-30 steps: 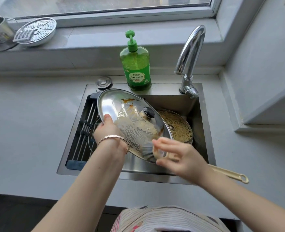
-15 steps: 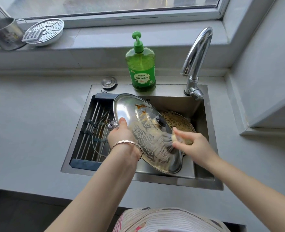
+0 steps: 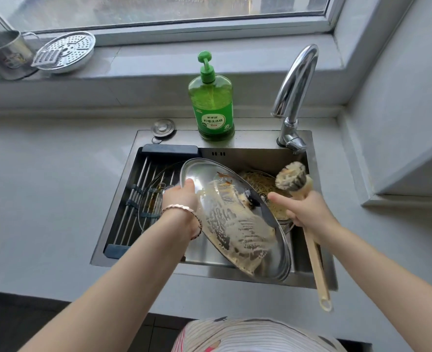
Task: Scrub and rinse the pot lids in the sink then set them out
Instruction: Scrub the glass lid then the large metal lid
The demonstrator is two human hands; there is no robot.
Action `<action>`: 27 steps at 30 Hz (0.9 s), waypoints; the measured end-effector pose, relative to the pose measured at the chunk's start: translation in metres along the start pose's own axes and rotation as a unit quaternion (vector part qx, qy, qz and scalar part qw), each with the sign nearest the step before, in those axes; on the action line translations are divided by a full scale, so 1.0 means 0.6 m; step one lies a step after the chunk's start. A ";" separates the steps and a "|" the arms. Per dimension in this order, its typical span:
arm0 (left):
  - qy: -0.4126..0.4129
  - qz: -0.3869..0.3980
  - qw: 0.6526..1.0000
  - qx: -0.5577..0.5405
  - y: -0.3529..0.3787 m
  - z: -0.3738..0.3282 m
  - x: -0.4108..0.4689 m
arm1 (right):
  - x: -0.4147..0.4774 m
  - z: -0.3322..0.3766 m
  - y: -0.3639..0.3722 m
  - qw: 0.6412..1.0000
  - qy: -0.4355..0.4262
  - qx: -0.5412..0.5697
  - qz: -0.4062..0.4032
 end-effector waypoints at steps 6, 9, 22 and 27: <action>-0.035 0.080 0.996 0.011 0.034 -0.029 0.008 | 0.002 0.020 0.052 0.995 -0.015 -0.079 0.059; -0.053 0.102 0.993 0.012 0.037 -0.032 0.010 | 0.011 0.018 0.051 0.996 -0.033 -0.079 0.011; -0.050 0.186 0.979 0.067 0.034 -0.054 -0.002 | 0.039 0.008 0.047 0.990 -0.004 -0.132 0.058; 0.066 0.184 0.980 0.038 0.050 -0.018 -0.047 | 0.049 -0.013 0.046 0.995 0.083 -0.010 -0.048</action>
Point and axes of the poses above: each hand's wrist, its own x-axis towards the middle knuckle, its own y-axis out of the palm, z = x × y, the point moved 4 cm from there along x, towards the middle knuckle, and after that the axes turned 4 degrees about x, right-handed, at the moved point
